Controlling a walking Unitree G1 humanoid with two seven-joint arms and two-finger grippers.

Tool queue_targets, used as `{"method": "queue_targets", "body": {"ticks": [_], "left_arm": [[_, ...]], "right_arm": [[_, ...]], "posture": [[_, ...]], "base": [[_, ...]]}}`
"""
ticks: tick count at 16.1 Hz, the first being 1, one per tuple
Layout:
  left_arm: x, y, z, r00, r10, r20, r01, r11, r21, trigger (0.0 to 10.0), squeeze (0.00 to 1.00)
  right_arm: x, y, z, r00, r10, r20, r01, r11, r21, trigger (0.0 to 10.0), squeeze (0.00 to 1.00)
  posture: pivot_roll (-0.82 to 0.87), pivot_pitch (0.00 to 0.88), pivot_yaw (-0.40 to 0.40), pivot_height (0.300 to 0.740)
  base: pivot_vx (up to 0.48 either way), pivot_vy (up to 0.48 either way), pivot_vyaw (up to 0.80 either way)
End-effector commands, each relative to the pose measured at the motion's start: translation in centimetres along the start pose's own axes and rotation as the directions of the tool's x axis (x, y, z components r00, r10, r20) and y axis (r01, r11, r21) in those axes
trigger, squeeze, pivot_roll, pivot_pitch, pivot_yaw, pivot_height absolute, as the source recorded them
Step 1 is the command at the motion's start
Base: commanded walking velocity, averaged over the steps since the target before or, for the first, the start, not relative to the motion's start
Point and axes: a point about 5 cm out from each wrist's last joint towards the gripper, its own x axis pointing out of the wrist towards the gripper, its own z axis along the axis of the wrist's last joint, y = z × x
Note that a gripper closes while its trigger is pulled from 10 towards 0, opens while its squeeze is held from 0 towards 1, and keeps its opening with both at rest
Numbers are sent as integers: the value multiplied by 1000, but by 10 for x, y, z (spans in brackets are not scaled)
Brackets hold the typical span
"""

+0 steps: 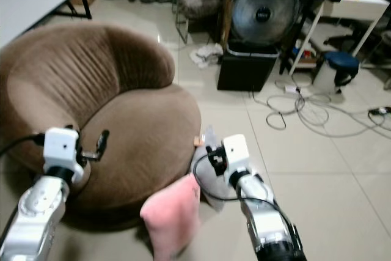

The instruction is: Move the pillow to the sofa from floor

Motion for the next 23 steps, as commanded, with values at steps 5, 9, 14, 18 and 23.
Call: {"method": "queue_targets", "body": {"ticks": [5, 9, 14, 18, 23], "left_arm": [[2, -9, 2, 1000, -28, 3, 28, 1000, 11, 10000, 0], [4, -8, 1, 1000, -15, -9, 15, 1000, 18, 10000, 0], [6, -8, 2, 1000, -16, -6, 16, 1000, 25, 10000, 0], [7, -8, 3, 1000, -25, -9, 25, 999, 35, 10000, 0], [8, -8, 3, 1000, -27, -8, 27, 999, 37, 10000, 0]], "right_arm": [[-2, -11, -4, 999, -34, -9, 34, 999, -5, 10000, 0], [-2, -12, -2, 999, -49, -6, 49, 999, -6, 10000, 0], [-2, -12, 0, 999, -54, -5, 54, 998, 10, 10000, 0], [-4, -10, 2, 998, -59, 0, 59, 998, 18, 10000, 0], [-4, -10, 4, 998, -60, 0, 60, 998, 16, 10000, 0]], "posture": [[94, 0, -3, 740], [92, 0, -4, 740], [92, 0, -4, 740], [91, 0, 0, 740], [91, 0, 0, 740]], "base": [[115, 0, 0], [0, 0, 0], [0, 0, 0], [0, 0, 0], [0, 0, 0]]}}
